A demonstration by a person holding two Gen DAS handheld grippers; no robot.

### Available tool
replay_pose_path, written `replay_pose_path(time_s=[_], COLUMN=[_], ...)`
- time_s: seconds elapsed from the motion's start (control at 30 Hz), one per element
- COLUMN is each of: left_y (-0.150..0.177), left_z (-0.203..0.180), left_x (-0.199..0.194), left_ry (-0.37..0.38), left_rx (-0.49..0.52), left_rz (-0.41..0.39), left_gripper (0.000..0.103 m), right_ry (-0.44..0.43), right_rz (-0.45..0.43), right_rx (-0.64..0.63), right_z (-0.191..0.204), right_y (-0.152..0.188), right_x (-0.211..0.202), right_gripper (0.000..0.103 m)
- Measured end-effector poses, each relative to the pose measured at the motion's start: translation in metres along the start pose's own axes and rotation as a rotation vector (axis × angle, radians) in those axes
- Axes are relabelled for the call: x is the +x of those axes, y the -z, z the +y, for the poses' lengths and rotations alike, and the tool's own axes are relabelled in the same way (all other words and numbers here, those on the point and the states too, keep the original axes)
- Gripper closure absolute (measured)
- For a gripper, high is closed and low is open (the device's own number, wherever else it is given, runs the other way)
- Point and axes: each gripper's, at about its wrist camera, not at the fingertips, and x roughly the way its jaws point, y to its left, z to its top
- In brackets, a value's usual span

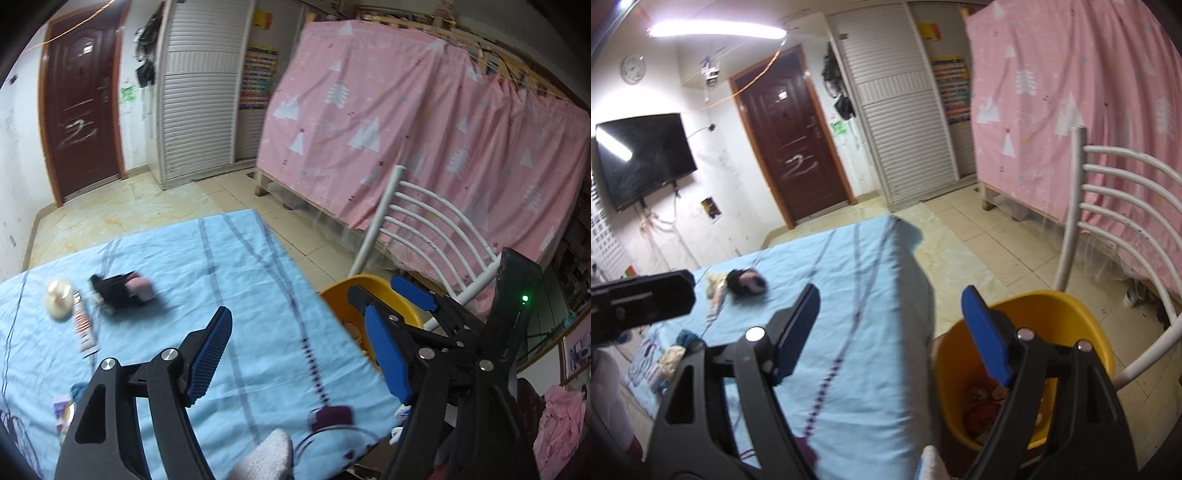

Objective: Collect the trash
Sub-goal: 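Move both tools back over the bed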

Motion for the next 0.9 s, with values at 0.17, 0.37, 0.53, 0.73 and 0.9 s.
replay_pose_path(time_s=[0.17, 0.37, 0.53, 0.73, 0.9], left_y=[0.013, 0.030, 0.048, 0.068, 0.082], left_z=[0.033, 0.080, 0.124, 0.172, 0.191], left_x=[-0.020, -0.042, -0.060, -0.066, -0.064], left_ry=[-0.031, -0.076, -0.123, -0.182, -0.223], left_rx=[-0.047, -0.121, -0.187, -0.267, -0.279], left_rz=[-0.029, -0.045, -0.062, -0.043, -0.010], left_gripper=[0.036, 0.030, 0.027, 0.027, 0.027], right_ry=[-0.041, -0.099, -0.138, -0.190, -0.225], right_rz=[0.025, 0.055, 0.091, 0.136, 0.159], right_rx=[-0.032, -0.069, -0.110, -0.149, -0.193], right_z=[0.032, 0.072, 0.105, 0.137, 0.160], right_y=[0.008, 0.016, 0.027, 0.039, 0.048], right_x=[0.005, 0.015, 0.023, 0.035, 0.038], right_gripper=[0.025, 0.025, 0.019, 0.019, 0.019])
